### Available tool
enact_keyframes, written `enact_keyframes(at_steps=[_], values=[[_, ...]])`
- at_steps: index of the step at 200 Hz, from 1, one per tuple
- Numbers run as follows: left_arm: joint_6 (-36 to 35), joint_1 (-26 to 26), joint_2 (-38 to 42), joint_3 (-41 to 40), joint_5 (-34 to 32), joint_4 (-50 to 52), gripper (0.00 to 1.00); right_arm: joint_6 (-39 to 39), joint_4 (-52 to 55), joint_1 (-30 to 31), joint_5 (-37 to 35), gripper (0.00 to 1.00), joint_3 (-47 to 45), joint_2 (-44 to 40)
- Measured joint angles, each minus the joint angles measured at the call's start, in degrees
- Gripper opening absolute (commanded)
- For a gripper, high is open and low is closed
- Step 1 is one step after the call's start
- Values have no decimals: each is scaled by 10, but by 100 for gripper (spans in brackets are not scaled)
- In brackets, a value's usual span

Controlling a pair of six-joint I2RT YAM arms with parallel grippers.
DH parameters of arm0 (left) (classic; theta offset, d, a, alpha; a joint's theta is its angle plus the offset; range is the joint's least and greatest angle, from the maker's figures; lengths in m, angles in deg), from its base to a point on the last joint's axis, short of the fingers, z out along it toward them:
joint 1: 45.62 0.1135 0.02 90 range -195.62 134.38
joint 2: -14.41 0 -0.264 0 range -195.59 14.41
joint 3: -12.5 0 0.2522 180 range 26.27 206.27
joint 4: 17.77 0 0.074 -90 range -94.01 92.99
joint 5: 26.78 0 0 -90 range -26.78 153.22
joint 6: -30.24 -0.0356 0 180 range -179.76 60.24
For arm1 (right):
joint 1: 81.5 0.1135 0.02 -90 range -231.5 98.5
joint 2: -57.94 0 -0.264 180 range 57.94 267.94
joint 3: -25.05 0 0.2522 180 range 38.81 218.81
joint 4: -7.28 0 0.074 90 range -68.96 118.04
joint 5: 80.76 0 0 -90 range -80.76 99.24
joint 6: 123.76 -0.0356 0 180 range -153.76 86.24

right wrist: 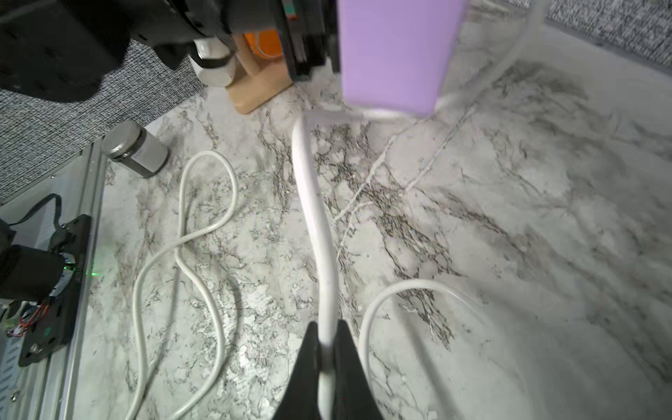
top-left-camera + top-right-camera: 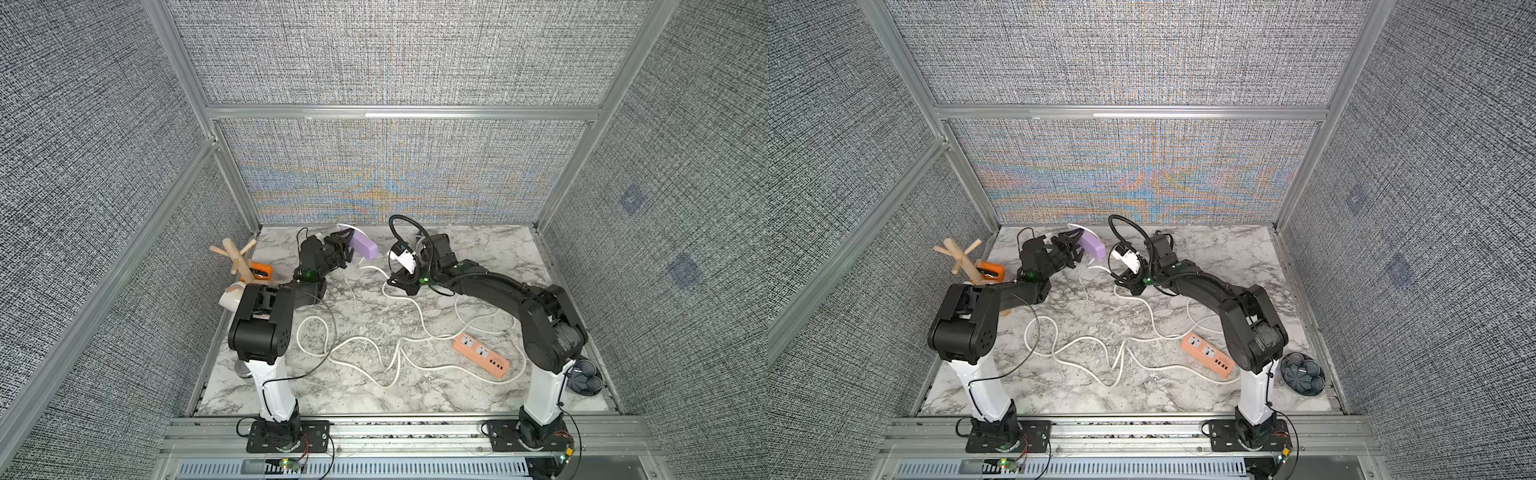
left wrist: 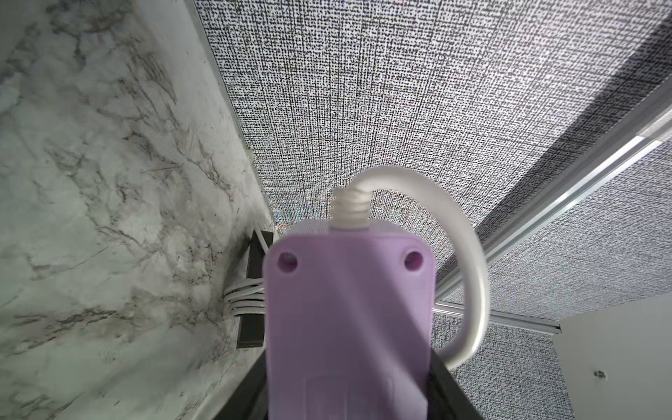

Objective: Unwrap the cord wrapped around the power strip
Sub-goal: Unwrap the power cord from the power strip.

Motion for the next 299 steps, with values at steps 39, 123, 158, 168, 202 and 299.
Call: enact_keyframes(at_steps=[39, 123, 158, 168, 202, 299], values=[[24, 1, 0, -2, 26, -20, 0, -46, -49, -42, -36, 0, -50, 13], [-7, 13, -5, -32, 116, -32, 1, -199, -147, -137, -77, 0, -41, -5], [-75, 14, 0, -36, 122, 40, 1, -217, -133, -148, -71, 0, 0, -32], [-93, 15, 3, -35, 113, 60, 1, -216, -121, -147, -69, 0, 11, -44], [-146, 15, 12, -21, 97, 121, 1, -194, -77, -147, -68, 0, 33, -94], [-185, 15, 56, -45, 154, 150, 1, -172, -6, -100, -97, 0, 123, -10]])
